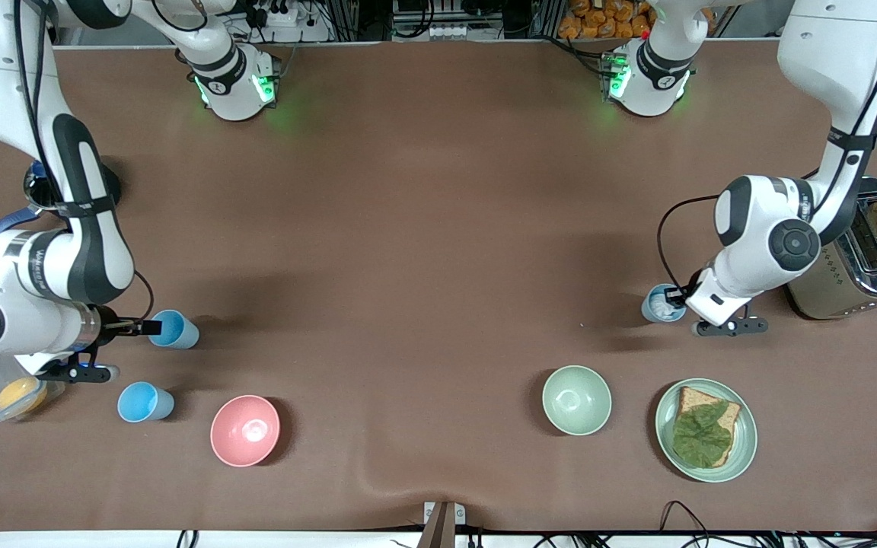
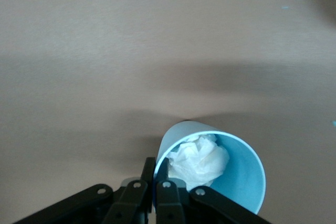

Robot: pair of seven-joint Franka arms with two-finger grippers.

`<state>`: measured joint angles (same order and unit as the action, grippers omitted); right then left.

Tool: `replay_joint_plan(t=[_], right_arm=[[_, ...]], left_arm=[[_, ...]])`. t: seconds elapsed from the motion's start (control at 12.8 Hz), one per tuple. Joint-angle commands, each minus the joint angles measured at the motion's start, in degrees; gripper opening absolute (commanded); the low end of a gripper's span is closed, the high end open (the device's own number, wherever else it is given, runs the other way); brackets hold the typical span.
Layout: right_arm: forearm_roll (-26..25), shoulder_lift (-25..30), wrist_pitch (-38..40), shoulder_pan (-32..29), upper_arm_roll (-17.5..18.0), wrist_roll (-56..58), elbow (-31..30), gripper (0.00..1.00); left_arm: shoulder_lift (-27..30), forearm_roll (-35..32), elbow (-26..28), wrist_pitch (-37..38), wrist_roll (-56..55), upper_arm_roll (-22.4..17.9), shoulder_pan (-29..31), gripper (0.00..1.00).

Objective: Stack blue cups with both arms
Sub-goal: 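Close the left gripper on the tissue cup while the right gripper grasps its cup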

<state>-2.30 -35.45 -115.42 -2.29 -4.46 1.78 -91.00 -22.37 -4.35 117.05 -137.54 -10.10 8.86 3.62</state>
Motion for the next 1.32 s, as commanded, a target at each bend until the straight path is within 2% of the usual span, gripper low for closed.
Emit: replay_joint_plan(t=[0.0, 0.31, 0.39, 0.47, 0.54, 0.78, 0.93, 1.25], right_arm=[[0.1, 0.1, -5.8, -0.7, 0.6, -0.7, -4.1, 1.0], [4.1, -0.1, -8.5, -0.6, 0.6, -0.8, -6.3, 1.0], [4.1, -0.1, -8.5, -0.6, 0.6, -0.8, -6.3, 0.7], [4.1, -0.1, -8.5, -0.5, 0.6, -0.8, -6.3, 0.3], [4.1, -0.1, -8.5, -0.4, 0.6, -0.4, -6.3, 0.0], [4.1, 0.0, -8.2, -0.4, 0.6, -0.1, -6.3, 0.0], [4.1, 0.5, -7.8, -0.4, 0.6, -0.2, -6.3, 0.0], [4.2, 2.1, -7.2, -0.3, 0.9, -0.6, -5.7, 0.0]], left_arm=[[3.1, -0.2, 0.6, 2.4, -0.7, 2.6, 0.5, 0.0], [5.0, 1.1, -0.2, 6.2, -10.4, 10.0, 0.4, 0.0], [5.1, 1.1, -0.2, 6.2, -12.5, 11.2, 0.3, 0.0], [5.1, 1.1, -0.2, 6.3, -14.4, 12.5, 0.3, 0.0], [5.1, 1.1, -0.8, 6.2, -17.6, 14.8, 0.3, 0.0], [4.4, 1.1, -2.9, 6.3, -26.7, 19.2, -1.2, 0.0], [3.8, 0.9, -3.5, 6.2, -30.1, 19.2, -4.1, 0.0], [3.3, 0.9, -5.0, 6.2, -32.9, 19.4, -6.2, 0.0]])
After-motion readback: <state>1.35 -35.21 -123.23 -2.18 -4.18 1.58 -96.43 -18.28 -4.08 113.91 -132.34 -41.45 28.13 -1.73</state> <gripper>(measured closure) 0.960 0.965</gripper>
